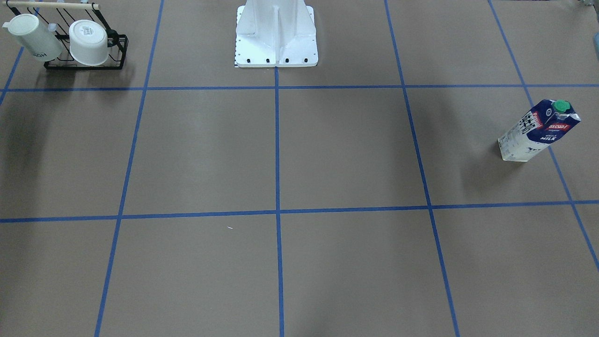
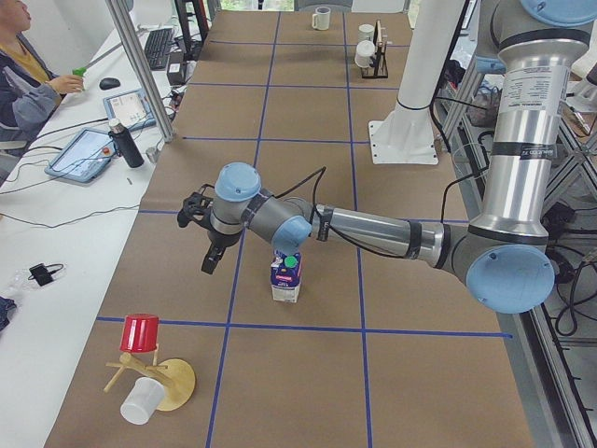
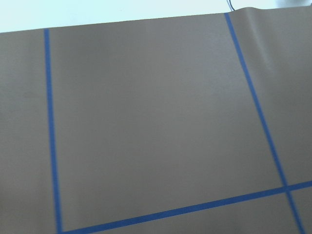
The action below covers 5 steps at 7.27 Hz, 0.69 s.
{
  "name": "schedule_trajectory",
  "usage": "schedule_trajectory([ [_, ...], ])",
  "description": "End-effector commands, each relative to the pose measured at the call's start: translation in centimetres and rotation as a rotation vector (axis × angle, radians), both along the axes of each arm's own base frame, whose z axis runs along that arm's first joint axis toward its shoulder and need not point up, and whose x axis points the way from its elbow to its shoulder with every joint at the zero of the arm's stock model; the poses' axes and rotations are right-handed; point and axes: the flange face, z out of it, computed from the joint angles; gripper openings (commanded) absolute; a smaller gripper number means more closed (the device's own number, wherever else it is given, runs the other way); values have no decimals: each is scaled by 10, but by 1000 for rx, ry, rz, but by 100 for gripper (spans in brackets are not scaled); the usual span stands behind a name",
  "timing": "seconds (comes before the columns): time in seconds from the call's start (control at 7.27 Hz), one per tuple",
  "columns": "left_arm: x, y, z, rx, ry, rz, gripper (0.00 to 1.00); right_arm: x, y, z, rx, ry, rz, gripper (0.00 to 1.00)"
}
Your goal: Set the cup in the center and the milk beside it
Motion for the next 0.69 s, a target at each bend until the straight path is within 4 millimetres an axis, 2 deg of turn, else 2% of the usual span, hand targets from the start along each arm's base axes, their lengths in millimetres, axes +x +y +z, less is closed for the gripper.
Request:
schedule_trajectory([
  [0.0,0,16,24,-155,2,17,98,13,44,-15,-60,7,5,100],
  [0.28,4,39,29,-184,93,51,98,11,60,-11,-76,10,3,100],
  [0.55,4,46,19,-209,108,5,98,10,61,-9,-77,11,-3,100],
])
